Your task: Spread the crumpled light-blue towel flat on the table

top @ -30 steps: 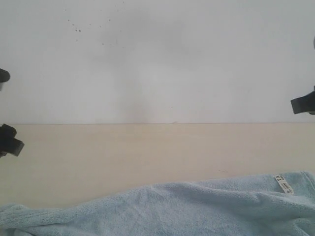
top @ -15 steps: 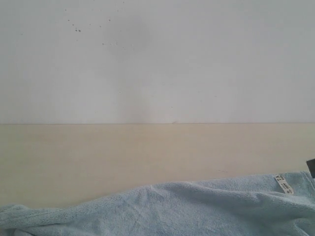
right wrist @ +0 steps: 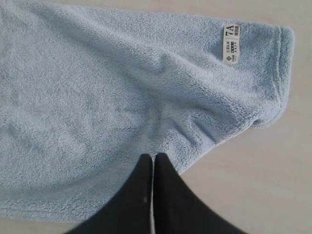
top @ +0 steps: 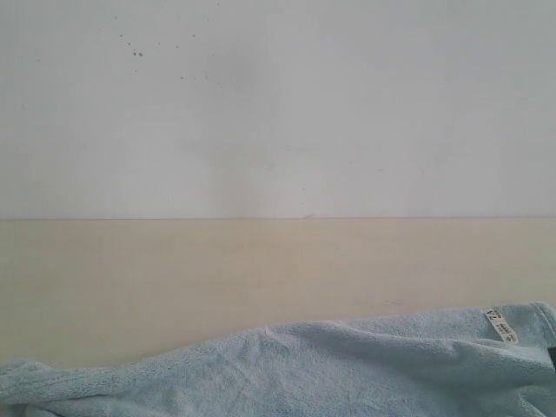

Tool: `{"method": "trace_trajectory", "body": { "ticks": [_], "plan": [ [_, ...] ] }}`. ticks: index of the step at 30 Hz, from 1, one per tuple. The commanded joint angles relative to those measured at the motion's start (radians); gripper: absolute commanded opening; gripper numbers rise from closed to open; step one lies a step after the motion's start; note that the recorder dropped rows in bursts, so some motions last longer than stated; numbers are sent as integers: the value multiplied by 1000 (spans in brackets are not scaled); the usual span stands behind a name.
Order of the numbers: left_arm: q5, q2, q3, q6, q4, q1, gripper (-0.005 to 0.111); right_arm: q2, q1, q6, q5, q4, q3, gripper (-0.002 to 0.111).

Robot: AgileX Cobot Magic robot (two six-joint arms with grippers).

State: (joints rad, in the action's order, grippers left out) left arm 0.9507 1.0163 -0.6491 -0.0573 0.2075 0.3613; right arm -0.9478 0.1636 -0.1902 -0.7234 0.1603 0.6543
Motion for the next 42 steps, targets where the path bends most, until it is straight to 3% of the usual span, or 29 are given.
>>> {"method": "trace_trajectory", "body": {
  "ticks": [1, 13, 18, 29, 37, 42],
  "plan": [
    [-43, -10, 46, 46, -58, -1, 4, 8, -5, -24, -16, 27, -6, 0],
    [-95, -10, 103, 66, -84, -1, 4, 8, -5, -66, -122, 33, -6, 0],
    [-194, 1, 135, 77, -81, -1, 4, 8, -5, -128, -110, 63, -6, 0],
    [-316, 243, 118, 74, -60, -3, 4, -150, -5, -168, 23, 91, -6, 0],
    [-389, 370, 31, -147, 206, -3, 4, -268, -5, -168, 213, 91, -6, 0],
    [-406, 450, -21, -165, 230, -3, 4, -322, -5, -168, 297, 91, -4, 0]
  ]
}}
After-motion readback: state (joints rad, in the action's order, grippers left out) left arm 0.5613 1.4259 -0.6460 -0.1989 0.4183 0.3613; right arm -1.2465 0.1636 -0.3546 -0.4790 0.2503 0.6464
